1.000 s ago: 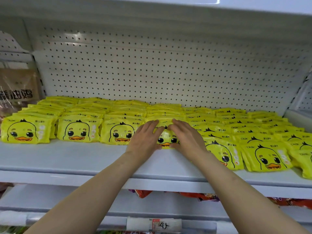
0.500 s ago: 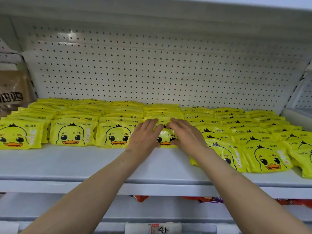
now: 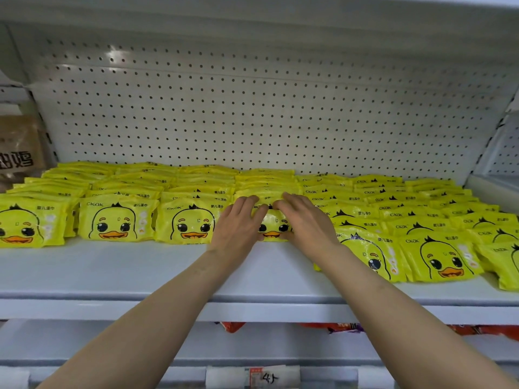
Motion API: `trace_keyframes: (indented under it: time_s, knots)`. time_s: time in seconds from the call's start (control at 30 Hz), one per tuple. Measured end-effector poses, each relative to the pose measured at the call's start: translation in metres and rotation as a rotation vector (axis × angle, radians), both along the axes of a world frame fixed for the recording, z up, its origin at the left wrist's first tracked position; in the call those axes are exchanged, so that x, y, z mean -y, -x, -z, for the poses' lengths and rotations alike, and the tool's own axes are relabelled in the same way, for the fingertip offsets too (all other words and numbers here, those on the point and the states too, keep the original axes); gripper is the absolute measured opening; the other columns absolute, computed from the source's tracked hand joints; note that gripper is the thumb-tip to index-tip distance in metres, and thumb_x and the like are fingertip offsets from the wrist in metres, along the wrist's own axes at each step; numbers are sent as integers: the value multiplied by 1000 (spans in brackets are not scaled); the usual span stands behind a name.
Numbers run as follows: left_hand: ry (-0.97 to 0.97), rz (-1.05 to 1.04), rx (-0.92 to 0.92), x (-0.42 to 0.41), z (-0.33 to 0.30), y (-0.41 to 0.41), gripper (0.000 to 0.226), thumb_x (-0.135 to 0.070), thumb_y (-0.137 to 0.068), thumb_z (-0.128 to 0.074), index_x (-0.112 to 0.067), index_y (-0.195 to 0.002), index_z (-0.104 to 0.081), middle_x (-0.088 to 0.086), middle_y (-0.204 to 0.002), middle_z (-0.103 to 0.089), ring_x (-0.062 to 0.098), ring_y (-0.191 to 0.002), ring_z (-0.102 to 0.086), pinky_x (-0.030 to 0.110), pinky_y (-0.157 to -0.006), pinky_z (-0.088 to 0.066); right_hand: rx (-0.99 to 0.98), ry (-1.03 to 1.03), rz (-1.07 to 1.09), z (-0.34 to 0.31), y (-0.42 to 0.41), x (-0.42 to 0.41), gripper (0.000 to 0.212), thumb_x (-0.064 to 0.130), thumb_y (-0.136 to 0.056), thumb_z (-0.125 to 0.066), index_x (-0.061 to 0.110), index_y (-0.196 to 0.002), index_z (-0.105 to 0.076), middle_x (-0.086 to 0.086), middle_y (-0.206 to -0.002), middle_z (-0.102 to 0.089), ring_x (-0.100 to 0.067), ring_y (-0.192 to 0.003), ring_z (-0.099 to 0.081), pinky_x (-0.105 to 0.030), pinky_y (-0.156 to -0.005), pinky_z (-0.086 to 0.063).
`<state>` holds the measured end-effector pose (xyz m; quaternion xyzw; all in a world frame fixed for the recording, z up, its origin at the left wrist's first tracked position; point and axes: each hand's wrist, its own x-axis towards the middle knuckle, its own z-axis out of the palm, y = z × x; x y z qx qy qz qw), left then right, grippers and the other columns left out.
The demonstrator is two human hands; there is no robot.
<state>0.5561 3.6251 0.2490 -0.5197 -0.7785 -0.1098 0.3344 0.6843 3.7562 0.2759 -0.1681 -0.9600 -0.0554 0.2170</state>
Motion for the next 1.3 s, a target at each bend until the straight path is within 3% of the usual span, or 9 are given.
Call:
trace_keyframes:
  time_s: [0.2,0.37,0.47,0.6,0.77,0.87,0.97,1.13,1.3]
  knots:
    - [2,-31,57,-3,-3,-4,77,-38,-50,-93,-16,-117,-61,8,-119,-59,29,-105,-57,36,-78,-52,20,-1,25,-3,6,0,67,23,-76,-81,23,-133,-46,-3,-152,-37,-24,-139,-33,-41,-88,-50]
    - [26,-51,143,2,-8,-14,78,-37,-54,-91,-17,-122,-60,7,-125,-58,29,-113,-56,39,-80,-53,46,39,-21,-8,0,-3,65,30,-81,-77,26,-138,-45,-2,-158,-29,-21,-146,-24,-39,-103,-44]
    - [16,-39,163,3,-14,-26,79,-40,-60,-88,-16,-128,-58,9,-133,-55,29,-121,-53,42,-90,-49,7,99,-56,-17,-16,-6,65,37,-83,-74,28,-141,-46,0,-160,-27,-19,-147,-22,-37,-113,-34]
    - [-24,22,185,-8,-24,-56,77,-44,-57,-88,-11,-122,-62,13,-126,-60,33,-115,-58,43,-84,-52,-49,151,-14,-32,-56,-20,64,41,-84,-72,34,-142,-45,5,-159,-27,-16,-146,-24,-34,-110,-32]
    - [13,225,248,-30,-29,-107,77,-54,-80,-67,-18,-143,-42,9,-147,-40,29,-136,-35,44,-105,-38,-56,216,41,-39,-112,-49,63,47,-81,-73,39,-139,-49,10,-157,-33,-14,-143,-29,-35,-108,-35]
    - [84,315,268,-41,-24,-129,78,-58,-80,-65,-19,-143,-42,10,-147,-40,30,-135,-37,47,-104,-41,-10,226,71,-35,-140,-62,64,50,-80,-73,40,-138,-48,10,-156,-35,-14,-142,-32,-36,-109,-36]
    - [151,309,259,-48,-18,-141,76,-58,-81,-64,-26,-145,-38,6,-151,-35,25,-139,-31,40,-107,-37,68,231,52,-26,-161,-66,63,50,-79,-74,39,-136,-50,9,-155,-36,-16,-141,-34,-36,-109,-36]
    - [171,245,240,-53,-12,-149,73,-52,-82,-66,-28,-145,-38,5,-150,-36,25,-139,-30,39,-105,-39,129,227,-4,-12,-178,-68,59,46,-75,-79,35,-128,-54,10,-156,-34,-15,-141,-32,-30,-108,-32]
    - [131,153,186,-55,-11,-157,70,-47,-71,-78,-16,-130,-57,12,-137,-51,32,-125,-48,45,-91,-50,70,162,-57,-7,-170,-74,58,36,-71,-83,27,-122,-57,6,-156,-35,-14,-143,-28,-27,-107,-30]
